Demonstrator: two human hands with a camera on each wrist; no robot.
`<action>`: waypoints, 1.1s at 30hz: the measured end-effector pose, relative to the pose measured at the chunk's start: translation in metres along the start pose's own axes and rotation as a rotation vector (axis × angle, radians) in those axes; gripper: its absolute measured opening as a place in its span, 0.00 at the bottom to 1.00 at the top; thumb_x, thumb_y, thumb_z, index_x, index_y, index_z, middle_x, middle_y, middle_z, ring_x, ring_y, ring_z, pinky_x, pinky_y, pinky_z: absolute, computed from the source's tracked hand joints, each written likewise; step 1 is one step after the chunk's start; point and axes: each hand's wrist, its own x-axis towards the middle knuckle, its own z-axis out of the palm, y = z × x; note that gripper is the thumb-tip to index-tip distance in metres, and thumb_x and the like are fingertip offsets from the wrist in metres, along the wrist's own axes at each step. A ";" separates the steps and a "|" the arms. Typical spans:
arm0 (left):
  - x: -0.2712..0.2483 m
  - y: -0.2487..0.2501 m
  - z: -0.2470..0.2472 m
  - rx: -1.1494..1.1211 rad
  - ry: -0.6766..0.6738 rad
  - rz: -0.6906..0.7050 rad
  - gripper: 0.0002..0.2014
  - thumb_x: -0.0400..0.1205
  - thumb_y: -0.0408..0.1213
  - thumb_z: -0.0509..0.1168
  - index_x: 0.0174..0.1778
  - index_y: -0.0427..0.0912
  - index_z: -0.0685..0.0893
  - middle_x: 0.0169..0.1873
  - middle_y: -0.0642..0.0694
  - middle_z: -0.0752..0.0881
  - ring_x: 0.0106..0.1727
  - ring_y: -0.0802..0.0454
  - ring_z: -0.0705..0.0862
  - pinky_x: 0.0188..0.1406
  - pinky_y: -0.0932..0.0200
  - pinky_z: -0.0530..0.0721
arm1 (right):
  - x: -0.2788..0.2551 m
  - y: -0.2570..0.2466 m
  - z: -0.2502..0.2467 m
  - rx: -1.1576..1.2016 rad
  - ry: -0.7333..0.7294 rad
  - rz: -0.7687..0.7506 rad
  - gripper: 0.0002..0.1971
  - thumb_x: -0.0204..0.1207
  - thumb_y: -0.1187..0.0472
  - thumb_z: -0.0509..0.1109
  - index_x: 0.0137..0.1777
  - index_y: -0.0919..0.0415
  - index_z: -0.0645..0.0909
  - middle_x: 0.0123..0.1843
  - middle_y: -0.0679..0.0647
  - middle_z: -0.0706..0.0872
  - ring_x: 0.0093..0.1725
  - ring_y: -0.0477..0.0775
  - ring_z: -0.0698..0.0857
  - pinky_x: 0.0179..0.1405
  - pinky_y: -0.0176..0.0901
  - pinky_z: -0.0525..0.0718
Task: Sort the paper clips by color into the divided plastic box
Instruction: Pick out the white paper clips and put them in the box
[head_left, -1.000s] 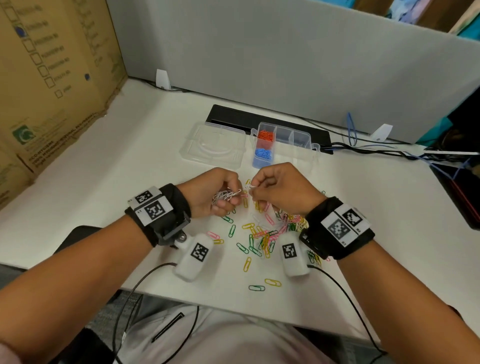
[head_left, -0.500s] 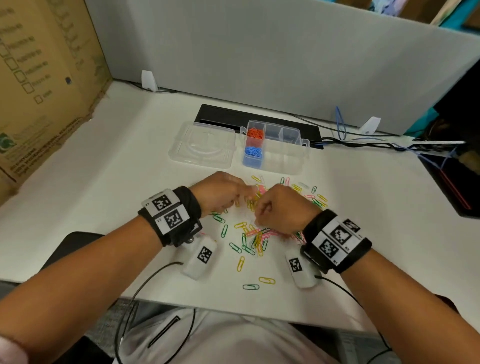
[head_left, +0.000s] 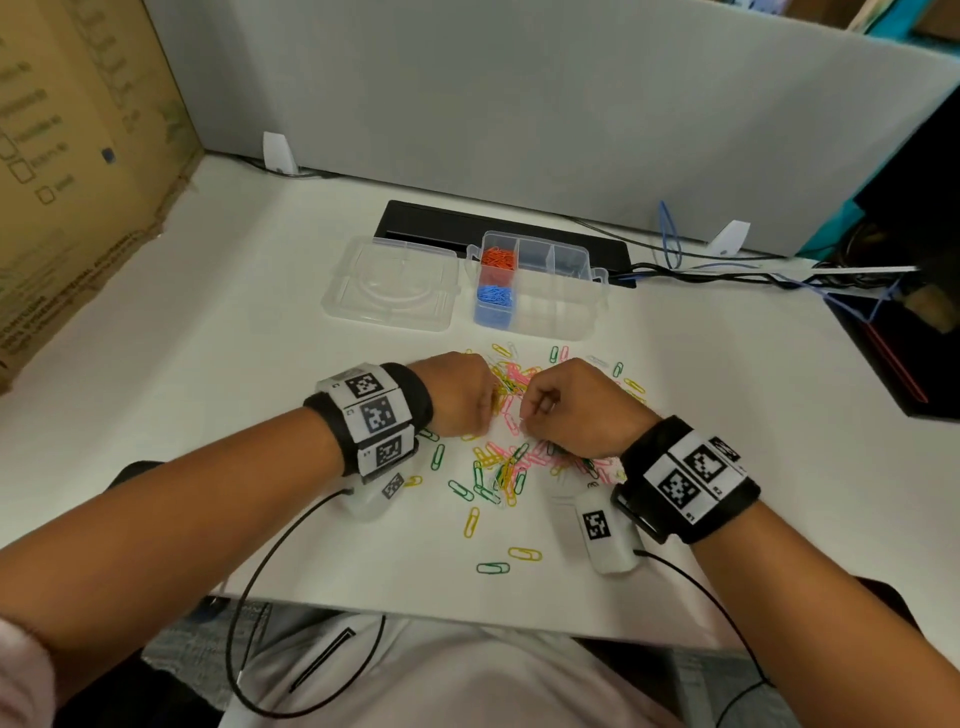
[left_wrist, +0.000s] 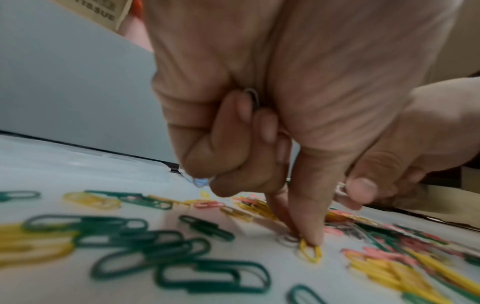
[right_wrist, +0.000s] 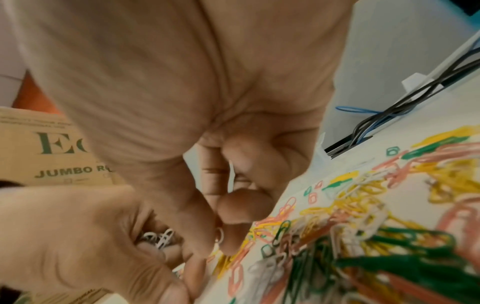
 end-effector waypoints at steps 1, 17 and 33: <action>-0.001 -0.002 -0.001 -0.024 -0.004 0.002 0.07 0.80 0.38 0.68 0.48 0.42 0.91 0.44 0.47 0.89 0.40 0.54 0.82 0.40 0.62 0.80 | -0.003 0.000 -0.001 0.025 -0.004 0.003 0.06 0.71 0.70 0.75 0.38 0.60 0.89 0.31 0.42 0.85 0.29 0.36 0.81 0.37 0.35 0.82; -0.008 -0.025 -0.007 -0.086 -0.010 -0.039 0.05 0.73 0.44 0.79 0.37 0.49 0.91 0.38 0.53 0.89 0.45 0.52 0.87 0.49 0.55 0.87 | -0.041 -0.001 0.009 -0.192 -0.248 -0.027 0.15 0.73 0.68 0.70 0.56 0.51 0.86 0.36 0.42 0.79 0.39 0.46 0.82 0.44 0.42 0.83; -0.005 -0.026 -0.005 -0.074 -0.118 -0.137 0.09 0.73 0.46 0.74 0.39 0.43 0.87 0.34 0.48 0.81 0.36 0.51 0.78 0.38 0.59 0.76 | -0.038 -0.020 0.026 -0.294 -0.284 -0.095 0.04 0.75 0.59 0.76 0.39 0.55 0.86 0.31 0.40 0.80 0.32 0.40 0.78 0.33 0.34 0.75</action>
